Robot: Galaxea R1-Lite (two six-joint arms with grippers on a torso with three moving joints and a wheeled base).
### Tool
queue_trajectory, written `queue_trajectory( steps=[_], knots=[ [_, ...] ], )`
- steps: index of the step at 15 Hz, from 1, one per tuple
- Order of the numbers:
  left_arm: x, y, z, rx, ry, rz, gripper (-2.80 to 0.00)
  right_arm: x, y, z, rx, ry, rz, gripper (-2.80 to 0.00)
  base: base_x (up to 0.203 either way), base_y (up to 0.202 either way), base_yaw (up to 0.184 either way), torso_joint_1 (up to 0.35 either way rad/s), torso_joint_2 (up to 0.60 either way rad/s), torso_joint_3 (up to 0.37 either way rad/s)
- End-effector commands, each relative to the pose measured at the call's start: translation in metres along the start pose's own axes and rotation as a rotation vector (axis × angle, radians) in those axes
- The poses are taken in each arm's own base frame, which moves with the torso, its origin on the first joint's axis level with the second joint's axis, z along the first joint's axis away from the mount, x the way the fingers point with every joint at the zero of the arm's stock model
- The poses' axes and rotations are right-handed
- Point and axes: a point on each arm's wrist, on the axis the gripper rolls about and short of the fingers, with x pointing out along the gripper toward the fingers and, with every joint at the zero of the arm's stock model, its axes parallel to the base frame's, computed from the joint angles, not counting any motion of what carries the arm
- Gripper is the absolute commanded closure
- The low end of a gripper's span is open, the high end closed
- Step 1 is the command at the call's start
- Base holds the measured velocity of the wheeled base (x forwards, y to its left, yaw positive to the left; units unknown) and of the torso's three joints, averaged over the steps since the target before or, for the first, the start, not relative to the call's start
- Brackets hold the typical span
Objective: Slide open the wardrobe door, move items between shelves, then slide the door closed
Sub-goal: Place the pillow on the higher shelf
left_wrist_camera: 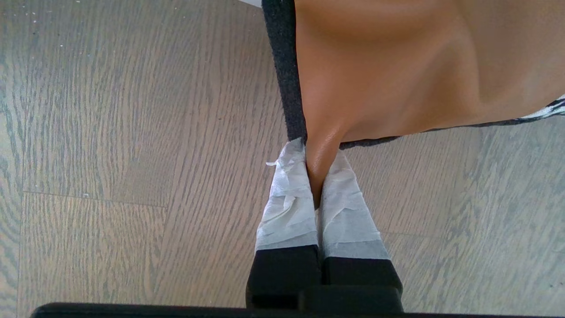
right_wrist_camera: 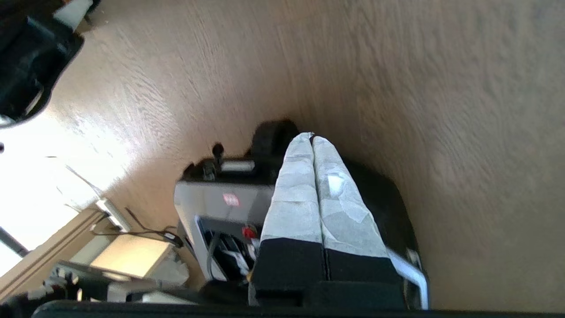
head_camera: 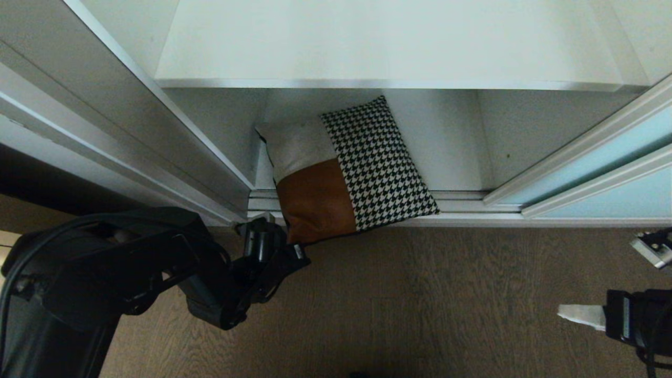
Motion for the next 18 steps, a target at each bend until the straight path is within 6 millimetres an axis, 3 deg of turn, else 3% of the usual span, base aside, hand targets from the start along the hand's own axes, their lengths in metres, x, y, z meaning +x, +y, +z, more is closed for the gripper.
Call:
queue_trajectory(
  steps=[1,6,10,14,18],
  knots=[
    [0.0,-0.001,0.002,-0.004,-0.01,-0.004,0.0,0.054,-0.02,0.009,0.049,0.111,-0.025,0.0,0.0,0.0,0.0,0.0,0.0,0.0],
    [0.001,0.0,-0.001,-0.003,-0.013,-0.005,0.0,0.129,-0.04,0.03,0.071,0.162,-0.024,0.0,0.0,0.0,0.0,0.0,0.0,0.0],
    [0.001,0.0,-0.001,-0.001,-0.005,-0.005,0.0,0.179,-0.022,0.032,0.053,0.225,0.028,0.0,0.0,0.0,0.0,0.0,0.0,0.0],
    [0.001,0.0,-0.002,-0.001,-0.003,-0.005,0.0,0.212,0.004,0.042,0.03,0.228,0.087,0.0,0.0,0.0,0.0,0.0,0.0,0.0],
    [-0.001,0.0,-0.004,0.002,0.006,-0.003,0.0,0.234,0.002,0.052,0.024,0.213,0.095,0.0,0.0,0.0,0.0,0.0,0.0,0.0]
  ],
)
